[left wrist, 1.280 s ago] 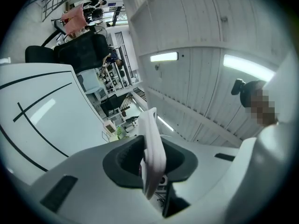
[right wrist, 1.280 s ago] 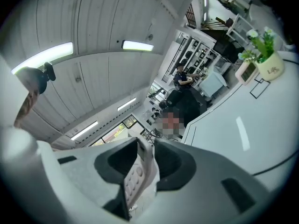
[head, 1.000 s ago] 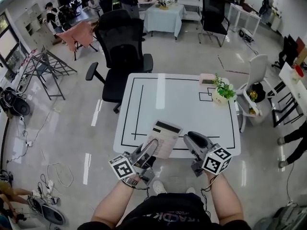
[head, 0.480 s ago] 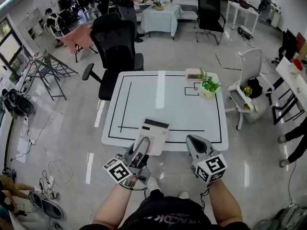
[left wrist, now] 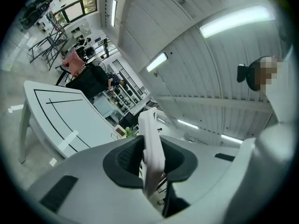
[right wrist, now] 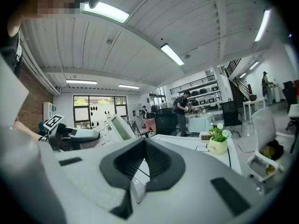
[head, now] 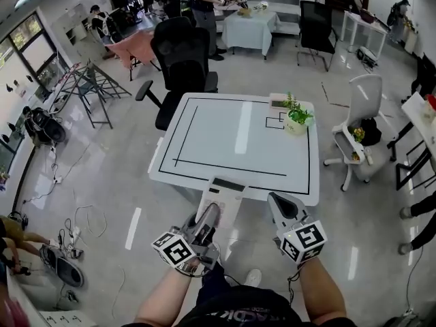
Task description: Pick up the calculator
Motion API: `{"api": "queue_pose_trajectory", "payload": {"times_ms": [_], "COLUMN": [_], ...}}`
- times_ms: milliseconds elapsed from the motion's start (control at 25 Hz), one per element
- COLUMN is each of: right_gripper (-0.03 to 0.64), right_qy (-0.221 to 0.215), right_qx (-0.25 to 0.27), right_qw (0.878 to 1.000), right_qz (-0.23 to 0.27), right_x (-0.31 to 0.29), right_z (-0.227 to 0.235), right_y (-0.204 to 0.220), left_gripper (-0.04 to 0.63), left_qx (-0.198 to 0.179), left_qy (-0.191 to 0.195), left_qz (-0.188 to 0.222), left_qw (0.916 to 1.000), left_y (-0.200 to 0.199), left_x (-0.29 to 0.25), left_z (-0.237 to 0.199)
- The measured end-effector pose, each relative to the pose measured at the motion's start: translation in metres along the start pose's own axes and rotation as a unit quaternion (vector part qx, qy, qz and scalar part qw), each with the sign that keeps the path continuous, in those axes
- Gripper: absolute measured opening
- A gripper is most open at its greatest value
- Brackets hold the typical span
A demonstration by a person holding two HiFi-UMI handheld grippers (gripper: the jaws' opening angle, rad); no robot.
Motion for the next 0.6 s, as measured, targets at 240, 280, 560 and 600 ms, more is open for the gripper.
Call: {"api": "queue_pose_trajectory", "payload": {"times_ms": [240, 280, 560, 600], "right_gripper": [0.002, 0.002, 0.002, 0.002], "right_qy": [-0.028, -0.031, -0.022, -0.016], "right_qx": [-0.007, -0.007, -0.006, -0.006], "right_qw": [1.000, 1.000, 1.000, 1.000], "right_qz": [0.001, 0.001, 0.008, 0.011], "right_x": [0.021, 0.022, 0.022, 0.020], "right_z": [-0.027, -0.033, -0.074, -0.080], "right_y": [0.006, 0.008, 0.013, 0.013], "left_gripper": [0.069, 0.069, 0.069, 0.069], "left_qx": [-0.027, -0.032, -0.058, -0.062], "left_qy": [-0.028, -0.033, -0.039, -0.035], "left_qz": [-0.003, -0.003, -0.009, -0.012], "left_qw": [0.9992, 0.9989, 0.9975, 0.9974], "left_y": [0.018, 0.019, 0.005, 0.001], "left_x": [0.046, 0.053, 0.090, 0.093], "left_z": [0.029, 0.032, 0.031, 0.028]}}
Point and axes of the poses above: the fingertips, and each gripper's own axes: x backward along the fingers, z to its right, y out of its underside, the point moved 9 cm from there along x, backward along the fingers, and after that the axes turned 4 degrees about -x, right-handed, at the moved point
